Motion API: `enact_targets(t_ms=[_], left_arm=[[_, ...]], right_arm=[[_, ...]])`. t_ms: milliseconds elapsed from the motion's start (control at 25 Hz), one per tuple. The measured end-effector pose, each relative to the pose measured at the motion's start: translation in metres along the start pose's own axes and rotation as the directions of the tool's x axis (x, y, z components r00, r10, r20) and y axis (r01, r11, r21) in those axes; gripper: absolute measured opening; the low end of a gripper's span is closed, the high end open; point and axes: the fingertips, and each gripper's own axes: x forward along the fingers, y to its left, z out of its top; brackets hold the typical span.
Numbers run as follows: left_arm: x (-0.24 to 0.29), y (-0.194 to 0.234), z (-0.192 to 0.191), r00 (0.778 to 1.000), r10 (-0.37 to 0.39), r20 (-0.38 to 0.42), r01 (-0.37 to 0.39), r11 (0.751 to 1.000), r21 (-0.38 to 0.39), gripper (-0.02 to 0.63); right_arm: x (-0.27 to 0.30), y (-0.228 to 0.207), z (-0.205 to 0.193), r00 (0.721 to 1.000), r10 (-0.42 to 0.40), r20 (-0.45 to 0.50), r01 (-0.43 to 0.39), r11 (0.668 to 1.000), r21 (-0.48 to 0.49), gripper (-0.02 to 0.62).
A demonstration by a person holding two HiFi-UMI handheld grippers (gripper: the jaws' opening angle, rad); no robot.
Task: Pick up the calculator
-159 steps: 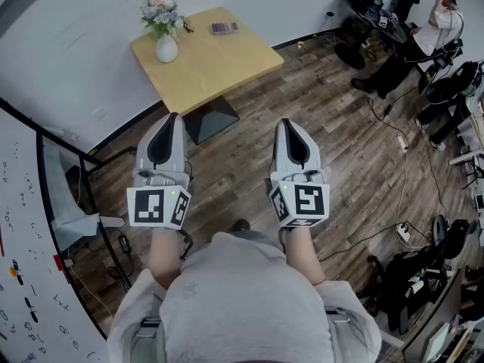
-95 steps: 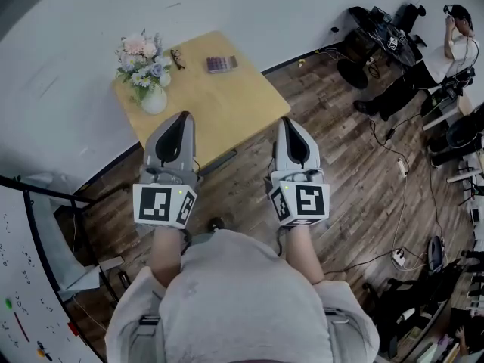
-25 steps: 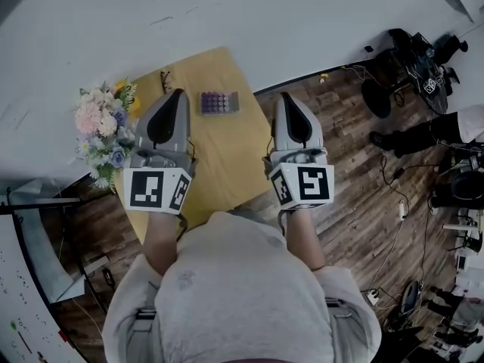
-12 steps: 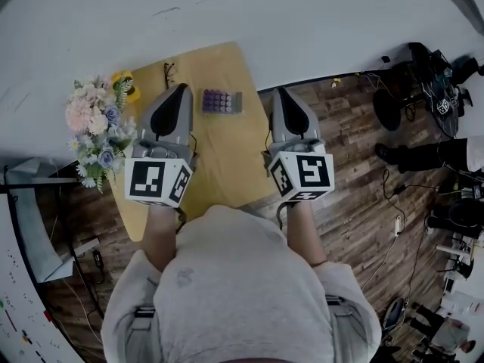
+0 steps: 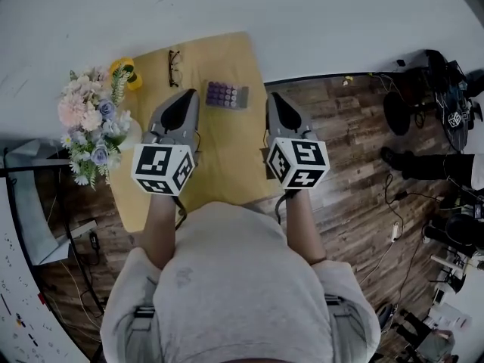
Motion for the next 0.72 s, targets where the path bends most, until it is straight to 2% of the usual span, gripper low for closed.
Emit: enact_targets(t_ms=[240,480,720], left_arm=[[0.018,0.008,-0.057,0.986,-0.03,-0.166,0.014,0.995,-0.099,0.006],[0.035,0.02,-0.112,0.954,-0.045,-0.298,-0.019,0.978,-0.208,0.042],[0.059,0.03,-0.153,0.918,-0.069,-0.389,-0.057,0.952,-0.301,0.093]], right_arm=[[0.026,-0.006,-0.048,0.989,0.042,-0.142,-0.031,0.996,0.078,0.012],[0.051,-0.012,-0.092,0.963,0.073,-0.261,-0.032,0.987,0.159,0.035],[0.075,-0.025,-0.128,0.931,0.095,-0.352,-0.015,0.975,0.222,0.07]])
